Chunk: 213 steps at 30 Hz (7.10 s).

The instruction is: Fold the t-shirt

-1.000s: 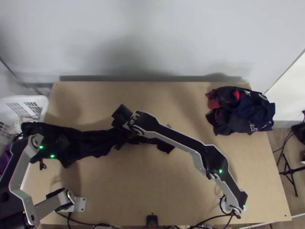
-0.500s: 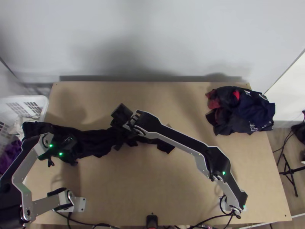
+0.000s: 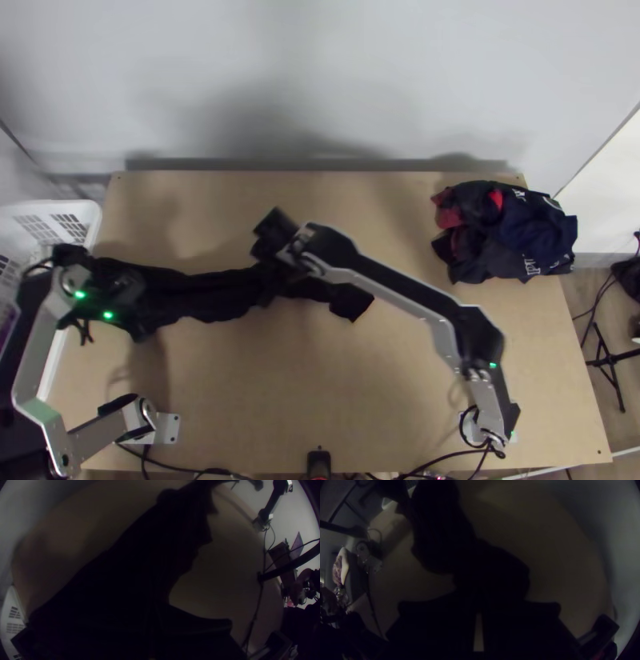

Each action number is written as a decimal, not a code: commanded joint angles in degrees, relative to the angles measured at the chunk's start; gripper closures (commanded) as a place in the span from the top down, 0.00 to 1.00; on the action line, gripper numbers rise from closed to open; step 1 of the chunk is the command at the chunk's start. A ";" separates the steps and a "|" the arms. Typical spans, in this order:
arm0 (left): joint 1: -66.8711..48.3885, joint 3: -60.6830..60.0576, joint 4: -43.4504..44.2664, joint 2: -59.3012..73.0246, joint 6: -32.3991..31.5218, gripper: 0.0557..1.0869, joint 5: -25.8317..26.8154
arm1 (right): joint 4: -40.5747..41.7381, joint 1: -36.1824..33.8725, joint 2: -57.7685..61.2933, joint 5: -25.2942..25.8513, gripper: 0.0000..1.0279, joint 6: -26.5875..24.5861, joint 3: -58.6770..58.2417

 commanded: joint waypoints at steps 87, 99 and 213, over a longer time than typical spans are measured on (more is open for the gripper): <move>-60.71 13.28 5.00 -5.07 -44.46 0.95 -5.37 | 42.08 -17.40 -17.73 1.67 0.03 5.99 -40.56; -72.76 -1.66 18.71 5.30 -42.88 0.95 -19.87 | 42.35 -18.02 -17.73 1.67 0.03 5.99 -39.42; -12.81 -20.64 22.31 -13.07 -14.05 0.95 -4.76 | 49.82 -26.37 -31.09 0.44 0.03 6.52 -53.57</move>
